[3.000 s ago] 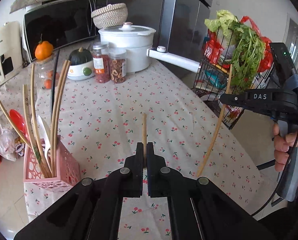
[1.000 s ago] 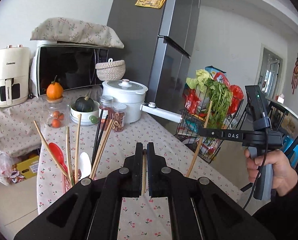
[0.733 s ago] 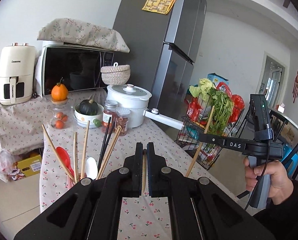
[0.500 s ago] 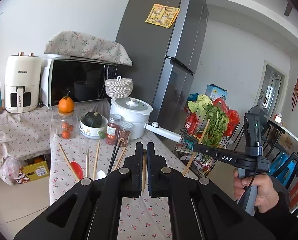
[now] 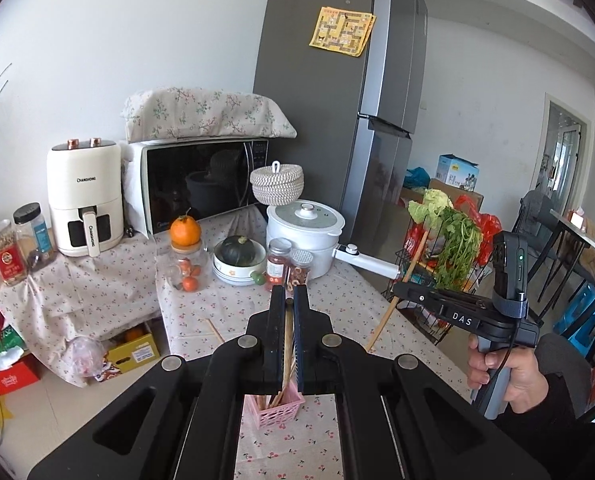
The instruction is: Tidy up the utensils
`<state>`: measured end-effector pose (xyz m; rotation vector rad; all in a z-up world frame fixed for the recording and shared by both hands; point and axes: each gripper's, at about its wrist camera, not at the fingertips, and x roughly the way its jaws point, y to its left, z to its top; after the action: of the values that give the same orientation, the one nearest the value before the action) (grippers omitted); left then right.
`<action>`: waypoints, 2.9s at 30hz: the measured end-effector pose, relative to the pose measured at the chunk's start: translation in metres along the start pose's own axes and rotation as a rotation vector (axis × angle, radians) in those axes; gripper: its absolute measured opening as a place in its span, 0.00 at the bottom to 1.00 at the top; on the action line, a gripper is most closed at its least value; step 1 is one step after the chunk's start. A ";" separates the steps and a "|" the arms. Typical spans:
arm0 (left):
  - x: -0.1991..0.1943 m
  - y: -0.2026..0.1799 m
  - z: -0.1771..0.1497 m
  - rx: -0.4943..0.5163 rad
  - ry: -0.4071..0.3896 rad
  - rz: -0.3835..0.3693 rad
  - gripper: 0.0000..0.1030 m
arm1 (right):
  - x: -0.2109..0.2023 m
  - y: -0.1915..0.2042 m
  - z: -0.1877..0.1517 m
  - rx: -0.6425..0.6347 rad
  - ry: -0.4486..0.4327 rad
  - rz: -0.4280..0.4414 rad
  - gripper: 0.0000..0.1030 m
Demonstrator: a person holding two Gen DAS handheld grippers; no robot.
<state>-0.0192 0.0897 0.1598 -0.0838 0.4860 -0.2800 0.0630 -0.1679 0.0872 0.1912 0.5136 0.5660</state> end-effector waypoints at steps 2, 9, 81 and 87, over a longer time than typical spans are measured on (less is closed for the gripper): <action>0.012 0.003 -0.004 0.003 0.030 0.008 0.03 | 0.010 0.009 0.000 -0.013 -0.001 0.015 0.06; 0.063 0.016 -0.015 -0.003 0.141 0.024 0.03 | 0.044 0.026 -0.002 -0.030 0.000 0.049 0.06; 0.089 -0.035 -0.130 -0.110 0.171 0.369 1.00 | -0.008 0.016 -0.086 -0.078 0.096 -0.517 1.00; 0.090 -0.037 -0.131 -0.104 0.177 0.362 1.00 | -0.010 0.013 -0.086 -0.068 0.094 -0.517 1.00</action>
<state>-0.0134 0.0271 0.0090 -0.0712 0.6805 0.0937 0.0059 -0.1595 0.0219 -0.0359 0.6077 0.0872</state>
